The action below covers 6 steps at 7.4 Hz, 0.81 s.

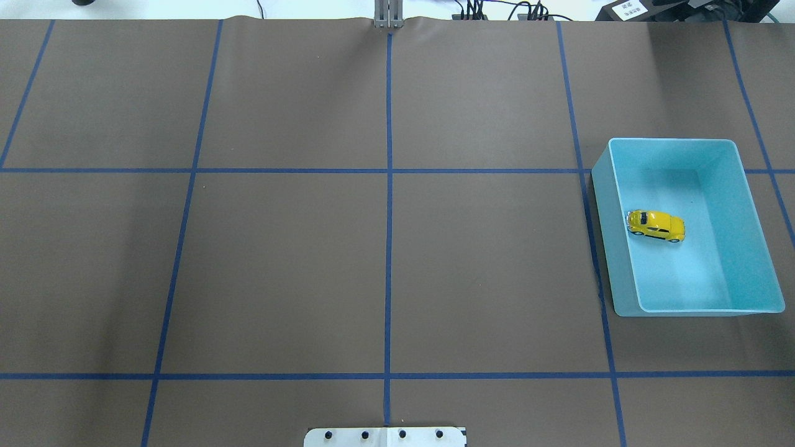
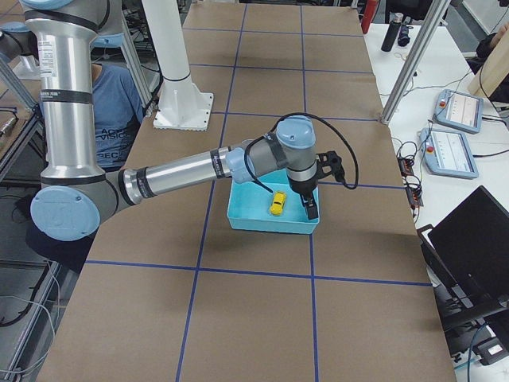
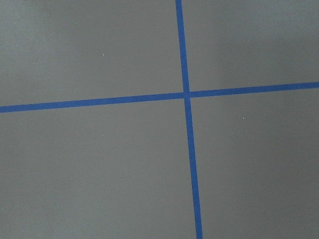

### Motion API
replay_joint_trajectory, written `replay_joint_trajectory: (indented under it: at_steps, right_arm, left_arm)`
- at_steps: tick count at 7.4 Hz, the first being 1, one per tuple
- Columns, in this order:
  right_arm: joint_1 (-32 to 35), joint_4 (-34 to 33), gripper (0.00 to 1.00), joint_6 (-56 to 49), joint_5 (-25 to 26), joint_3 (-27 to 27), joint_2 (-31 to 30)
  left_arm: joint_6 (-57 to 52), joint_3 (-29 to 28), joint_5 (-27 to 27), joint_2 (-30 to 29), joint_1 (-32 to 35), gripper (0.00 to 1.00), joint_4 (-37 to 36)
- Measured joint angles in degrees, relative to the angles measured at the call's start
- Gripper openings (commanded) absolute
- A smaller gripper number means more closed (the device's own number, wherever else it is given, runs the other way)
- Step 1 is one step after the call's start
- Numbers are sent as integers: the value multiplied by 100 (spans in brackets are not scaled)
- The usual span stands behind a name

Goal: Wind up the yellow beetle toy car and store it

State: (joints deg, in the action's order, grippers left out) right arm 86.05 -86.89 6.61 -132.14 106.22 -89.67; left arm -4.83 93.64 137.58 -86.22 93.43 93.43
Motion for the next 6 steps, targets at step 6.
replay_joint_trajectory:
  at_steps: [6]
  right_arm:
    - [301, -54, 100, 9, -55, -945, -59]
  left_arm:
    - [0, -10, -4, 2, 0, 100, 0]
